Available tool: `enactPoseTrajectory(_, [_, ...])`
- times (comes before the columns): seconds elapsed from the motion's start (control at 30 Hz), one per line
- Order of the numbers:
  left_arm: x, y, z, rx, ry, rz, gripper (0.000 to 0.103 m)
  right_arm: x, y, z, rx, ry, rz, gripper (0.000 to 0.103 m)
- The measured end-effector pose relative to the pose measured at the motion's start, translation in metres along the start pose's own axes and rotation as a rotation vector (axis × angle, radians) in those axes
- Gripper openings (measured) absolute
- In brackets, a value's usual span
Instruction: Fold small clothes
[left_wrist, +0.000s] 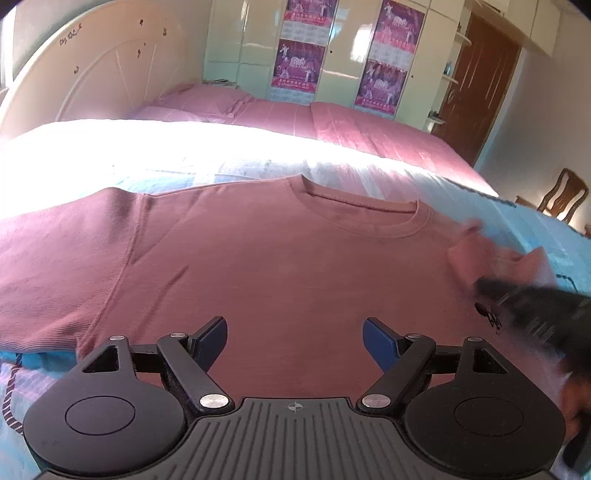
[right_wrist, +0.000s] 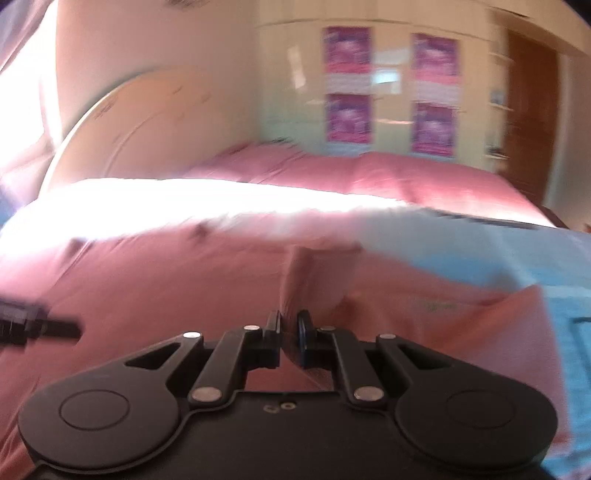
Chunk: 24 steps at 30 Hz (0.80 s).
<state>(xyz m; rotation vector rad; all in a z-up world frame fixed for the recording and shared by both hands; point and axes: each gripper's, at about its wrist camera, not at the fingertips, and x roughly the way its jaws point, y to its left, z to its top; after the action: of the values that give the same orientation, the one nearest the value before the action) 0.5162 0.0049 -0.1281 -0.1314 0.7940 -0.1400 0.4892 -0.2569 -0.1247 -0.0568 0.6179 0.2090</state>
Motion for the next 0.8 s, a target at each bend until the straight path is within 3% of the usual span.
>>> enactPoseTrajectory(0.03, [0.001, 0.004, 0.000, -0.006, -0.001, -0.009, 0.081, 0.005, 0.011, -0.005, -0.021, 0.021, 0.012, 0.011])
enactPoseTrajectory(0.13, [0.005, 0.008, 0.001, -0.025, 0.003, -0.036, 0.081, 0.016, 0.035, -0.014, -0.061, 0.104, 0.001, 0.032])
enactPoseTrajectory(0.17, [0.007, 0.007, 0.001, -0.031, 0.003, -0.053, 0.081, 0.010, 0.042, -0.016, -0.080, 0.086, -0.023, 0.042])
enactPoseTrajectory(0.23, [0.013, 0.001, 0.001, -0.036, 0.002, -0.100, 0.080, -0.010, 0.038, -0.019, -0.061, 0.018, -0.019, 0.034])
enactPoseTrajectory(0.27, [0.018, -0.006, 0.002, -0.038, 0.001, -0.129, 0.078, -0.021, 0.028, -0.020, -0.007, 0.002, -0.017, 0.018])
enactPoseTrajectory(0.3, [0.023, -0.013, 0.003, -0.040, 0.001, -0.158, 0.072, -0.025, 0.023, -0.018, 0.040, 0.001, -0.038, 0.008])
enactPoseTrajectory(0.4, [0.049, -0.041, 0.006, -0.037, 0.040, -0.237, 0.069, -0.047, -0.013, -0.019, 0.156, -0.015, -0.161, 0.008])
enactPoseTrajectory(0.63, [0.102, -0.098, 0.016, 0.039, 0.096, -0.270, 0.068, -0.096, -0.088, -0.035, 0.390, -0.046, -0.358, 0.008])
enactPoseTrajectory(0.67, [0.103, -0.105, 0.017, 0.045, 0.095, -0.277, 0.055, -0.103, -0.095, -0.041, 0.416, -0.050, -0.383, 0.008])
enactPoseTrajectory(0.7, [0.107, -0.111, 0.019, 0.049, 0.097, -0.280, 0.033, -0.111, -0.102, -0.045, 0.436, -0.055, -0.402, 0.008])
enactPoseTrajectory(0.77, [0.109, -0.119, 0.019, 0.055, 0.091, -0.283, 0.008, -0.121, -0.114, -0.052, 0.487, -0.062, -0.434, 0.009])
enactPoseTrajectory(0.8, [0.107, -0.120, 0.019, 0.050, 0.078, -0.289, 0.008, -0.121, -0.117, -0.056, 0.509, -0.065, -0.446, 0.010])
